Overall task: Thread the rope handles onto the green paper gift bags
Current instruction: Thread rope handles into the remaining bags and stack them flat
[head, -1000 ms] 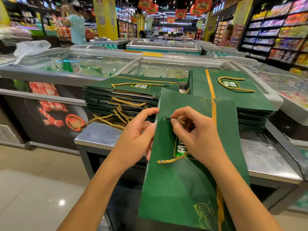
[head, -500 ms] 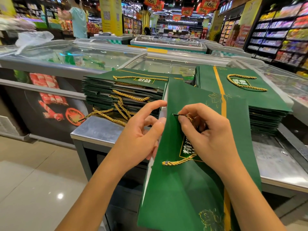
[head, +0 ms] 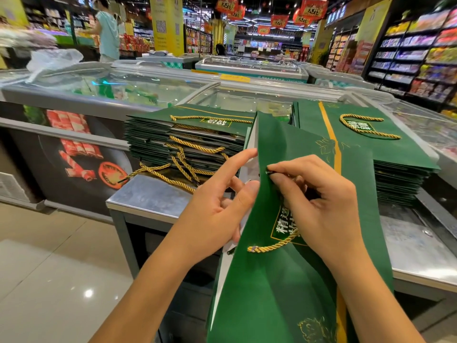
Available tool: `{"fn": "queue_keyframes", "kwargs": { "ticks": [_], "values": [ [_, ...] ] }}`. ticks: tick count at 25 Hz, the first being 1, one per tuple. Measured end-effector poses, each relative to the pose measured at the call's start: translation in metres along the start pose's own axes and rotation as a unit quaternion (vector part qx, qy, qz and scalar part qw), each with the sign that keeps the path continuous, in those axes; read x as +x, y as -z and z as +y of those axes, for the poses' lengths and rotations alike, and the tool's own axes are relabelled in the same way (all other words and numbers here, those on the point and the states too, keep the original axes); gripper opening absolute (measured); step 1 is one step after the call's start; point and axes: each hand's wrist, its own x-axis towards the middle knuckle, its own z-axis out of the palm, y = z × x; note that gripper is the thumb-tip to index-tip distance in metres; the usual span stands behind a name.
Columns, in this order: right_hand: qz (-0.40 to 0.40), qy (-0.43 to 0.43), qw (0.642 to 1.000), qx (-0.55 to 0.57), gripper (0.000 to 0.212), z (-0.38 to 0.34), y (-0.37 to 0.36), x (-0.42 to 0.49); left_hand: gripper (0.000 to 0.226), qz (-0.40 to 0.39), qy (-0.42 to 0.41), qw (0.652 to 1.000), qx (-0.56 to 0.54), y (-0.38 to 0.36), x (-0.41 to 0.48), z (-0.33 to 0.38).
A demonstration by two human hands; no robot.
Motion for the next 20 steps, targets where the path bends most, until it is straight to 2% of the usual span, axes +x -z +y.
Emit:
{"fn": "queue_keyframes", "kwargs": {
  "ticks": [5,8,11,14,17,20],
  "values": [
    [0.006,-0.036,0.996,0.082,0.011,-0.003,0.000,0.000,0.052,0.049,-0.028,0.995,0.078,-0.008,0.001,-0.005],
    [0.004,-0.058,0.991,0.122,0.017,-0.005,0.000,0.002,0.057,0.079,-0.042,0.982,0.166,-0.013,0.001,-0.009],
    [0.001,-0.098,0.986,0.136,0.025,-0.005,-0.001,0.002,0.059,0.089,-0.044,0.975,0.196,-0.016,0.001,-0.007],
    [0.008,-0.125,0.980,0.153,0.019,-0.003,0.000,0.002,0.053,0.092,-0.039,0.986,0.131,-0.017,0.004,-0.005],
    [0.007,-0.123,0.980,0.159,0.019,-0.003,0.001,0.002,0.031,0.122,-0.053,0.991,0.029,-0.017,0.009,-0.006],
    [0.008,-0.120,0.981,0.153,0.019,-0.003,0.001,0.001,0.016,0.134,-0.069,0.989,0.010,-0.020,0.010,-0.006]
  ]
}}
